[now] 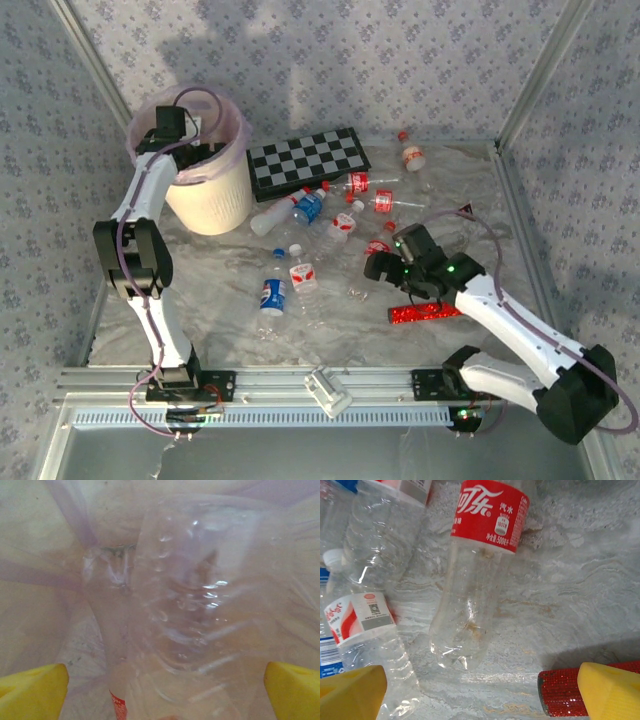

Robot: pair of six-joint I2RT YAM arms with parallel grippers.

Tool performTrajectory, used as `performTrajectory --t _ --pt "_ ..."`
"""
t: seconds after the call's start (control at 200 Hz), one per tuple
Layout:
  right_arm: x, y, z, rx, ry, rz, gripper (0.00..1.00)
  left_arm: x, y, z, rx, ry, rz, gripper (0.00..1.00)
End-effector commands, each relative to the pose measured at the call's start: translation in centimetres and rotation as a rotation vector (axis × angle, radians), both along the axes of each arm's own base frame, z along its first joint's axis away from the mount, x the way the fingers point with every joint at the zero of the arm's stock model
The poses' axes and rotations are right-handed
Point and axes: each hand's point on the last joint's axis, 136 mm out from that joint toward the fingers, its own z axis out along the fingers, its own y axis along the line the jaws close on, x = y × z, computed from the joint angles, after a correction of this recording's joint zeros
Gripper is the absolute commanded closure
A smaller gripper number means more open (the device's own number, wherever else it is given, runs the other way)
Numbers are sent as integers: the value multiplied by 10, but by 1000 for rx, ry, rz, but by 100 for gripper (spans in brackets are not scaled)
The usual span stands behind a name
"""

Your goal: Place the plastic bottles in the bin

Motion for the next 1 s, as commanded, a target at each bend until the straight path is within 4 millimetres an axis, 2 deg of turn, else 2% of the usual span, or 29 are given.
performTrajectory --t 0.0,0.085,0.1,0.195,0.295,0.475,0.565,0.685,0.715,0.845,0.995 --pt "4 -2 -13 -32 6 -72 0 -3 -13 48 5 -77 -59 0" --pt "5 4 -23 -37 26 -73 0 -14 -14 63 34 -70 -73 0" --pt "6 6 -24 -34 27 -72 0 -14 -14 76 39 -100 -75 0" --pt "9 21 -32 -16 36 -60 0 -22 -10 111 77 -167 -79 0" --pt "7 36 -52 20 86 -55 0 -34 -7 149 116 -231 -99 0" --pt "8 47 -70 -2 111 -57 1 -66 -3 207 170 -309 -116 0" --pt "10 50 -78 -11 124 -55 3 -85 -7 228 143 -370 -115 0" --pt "11 51 -85 -28 140 -51 6 -122 -34 235 28 -422 -168 0" --pt "11 50 -87 -33 140 -51 8 -132 -45 226 9 -417 -191 0" --pt "12 46 -89 -55 138 -53 11 -181 -92 219 -102 -449 -277 0" --pt "11 40 -88 -94 141 -30 18 -228 -142 208 -278 -463 -372 0"
